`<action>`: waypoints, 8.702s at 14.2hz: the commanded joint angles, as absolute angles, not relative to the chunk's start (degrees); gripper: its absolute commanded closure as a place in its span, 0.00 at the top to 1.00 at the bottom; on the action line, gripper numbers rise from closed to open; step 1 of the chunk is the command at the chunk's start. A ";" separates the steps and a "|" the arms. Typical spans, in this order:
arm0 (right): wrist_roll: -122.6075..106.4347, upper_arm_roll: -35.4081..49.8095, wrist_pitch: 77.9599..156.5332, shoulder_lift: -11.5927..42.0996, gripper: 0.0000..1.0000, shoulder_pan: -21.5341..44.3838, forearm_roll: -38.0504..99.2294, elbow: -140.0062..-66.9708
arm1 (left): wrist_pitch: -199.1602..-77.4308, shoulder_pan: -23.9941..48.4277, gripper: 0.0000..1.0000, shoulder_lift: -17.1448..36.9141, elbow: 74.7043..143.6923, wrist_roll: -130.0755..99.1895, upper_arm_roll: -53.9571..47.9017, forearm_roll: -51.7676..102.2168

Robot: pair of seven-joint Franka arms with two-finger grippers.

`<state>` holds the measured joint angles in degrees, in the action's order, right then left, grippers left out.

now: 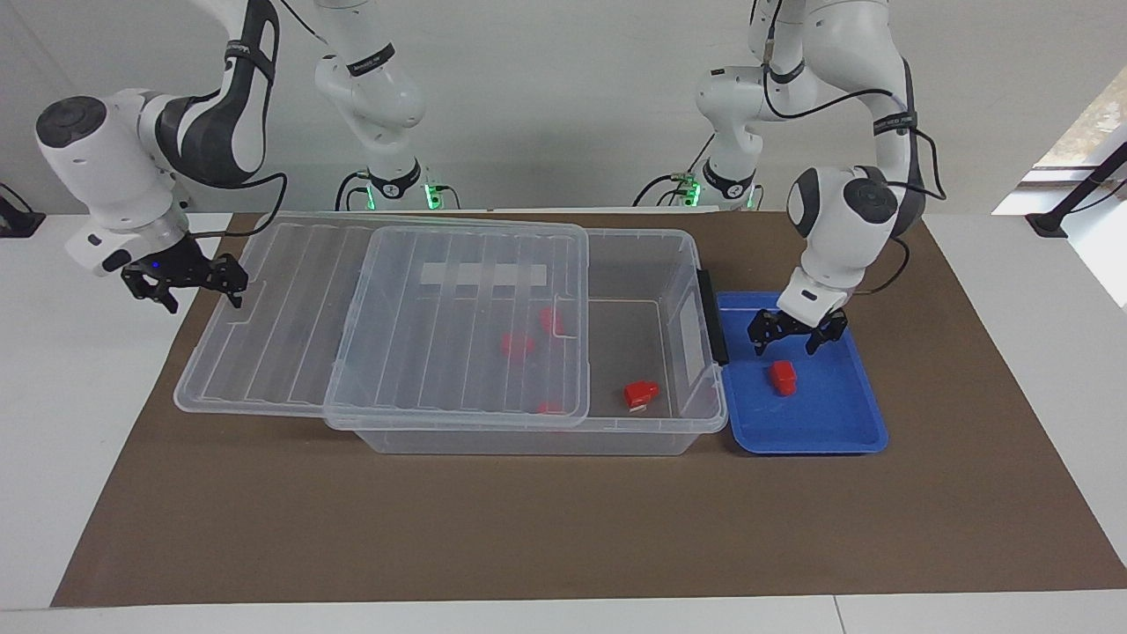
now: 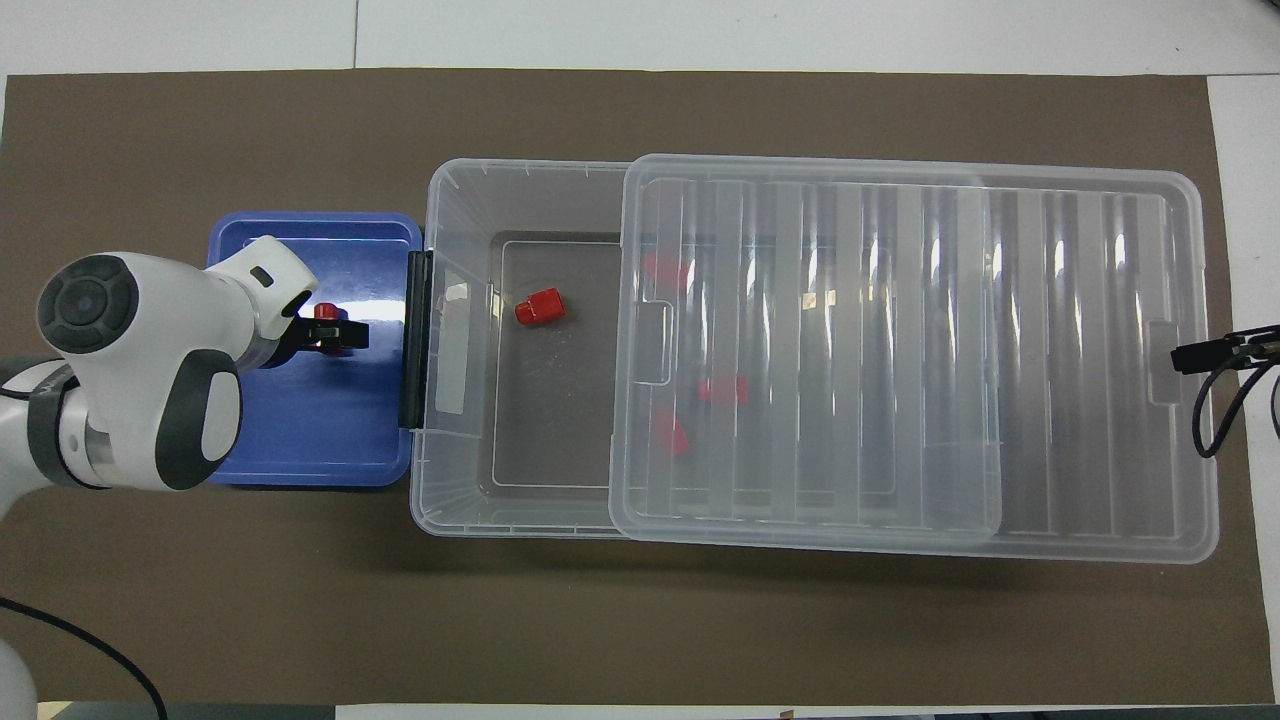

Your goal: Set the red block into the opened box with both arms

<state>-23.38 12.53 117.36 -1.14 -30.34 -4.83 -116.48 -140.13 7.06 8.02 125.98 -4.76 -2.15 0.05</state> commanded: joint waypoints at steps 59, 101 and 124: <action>-13.25 14.94 91.91 -3.52 0.98 -22.05 -1.67 -95.54 | -126.59 34.63 1.00 0.89 118.66 -35.16 -1.76 0.70; 3.06 14.33 114.08 -1.05 0.00 -14.60 1.41 -114.78 | -87.63 0.09 1.00 -2.64 92.81 3.52 -1.23 0.88; 2.65 13.80 83.50 -2.11 1.00 -15.99 -2.11 -90.79 | -90.26 -0.35 1.00 -3.25 94.04 3.08 -1.23 1.41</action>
